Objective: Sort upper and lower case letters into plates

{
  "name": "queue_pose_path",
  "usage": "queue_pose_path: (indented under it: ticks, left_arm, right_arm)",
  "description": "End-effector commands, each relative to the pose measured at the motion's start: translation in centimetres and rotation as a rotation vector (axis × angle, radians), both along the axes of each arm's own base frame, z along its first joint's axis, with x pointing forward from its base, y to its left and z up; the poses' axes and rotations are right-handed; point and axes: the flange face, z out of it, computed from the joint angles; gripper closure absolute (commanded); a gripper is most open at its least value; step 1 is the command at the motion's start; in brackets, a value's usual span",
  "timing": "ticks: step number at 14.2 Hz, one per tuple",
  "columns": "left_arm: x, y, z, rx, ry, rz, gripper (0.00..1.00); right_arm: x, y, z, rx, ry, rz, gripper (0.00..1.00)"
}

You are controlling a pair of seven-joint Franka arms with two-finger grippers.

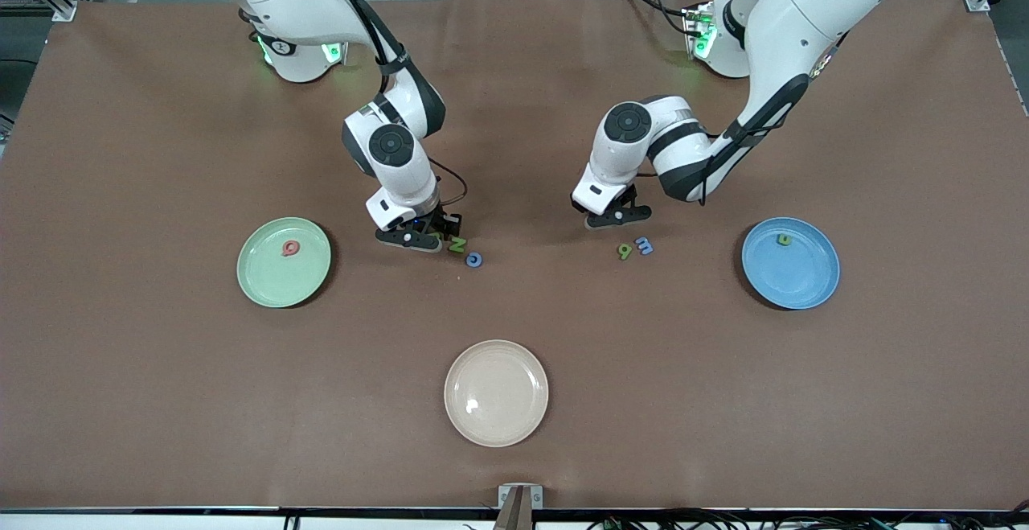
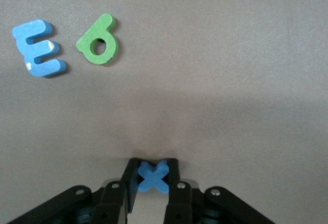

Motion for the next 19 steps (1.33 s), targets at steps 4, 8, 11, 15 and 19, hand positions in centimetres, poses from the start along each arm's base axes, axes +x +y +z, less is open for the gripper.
queue_pose_path:
  ticks: [4, 8, 11, 15, 19]
  left_arm:
    - [3.5, 3.2, 6.7, 0.030, -0.103, -0.094, 0.96]
    - [6.1, 9.8, 11.2, 0.109, -0.026, -0.230, 0.96]
    - [7.3, 15.8, 10.8, 0.196, 0.071, -0.328, 0.94]
    - [9.0, 22.3, 11.4, 0.218, 0.131, -0.355, 0.94]
    - [11.4, 29.0, 11.8, 0.176, 0.089, -0.414, 0.94]
  right_arm:
    - [0.3, -0.5, -1.4, -0.017, -0.005, 0.119, 0.46]
    - [0.5, -1.0, -1.4, -0.023, 0.003, 0.106, 1.00]
    - [2.6, -4.7, 0.3, -0.048, 0.036, 0.148, 1.00]
    - [7.5, -17.2, 7.1, -0.066, 0.112, 0.297, 1.00]
    - [8.8, -26.1, 6.9, -0.053, 0.130, 0.382, 1.00]
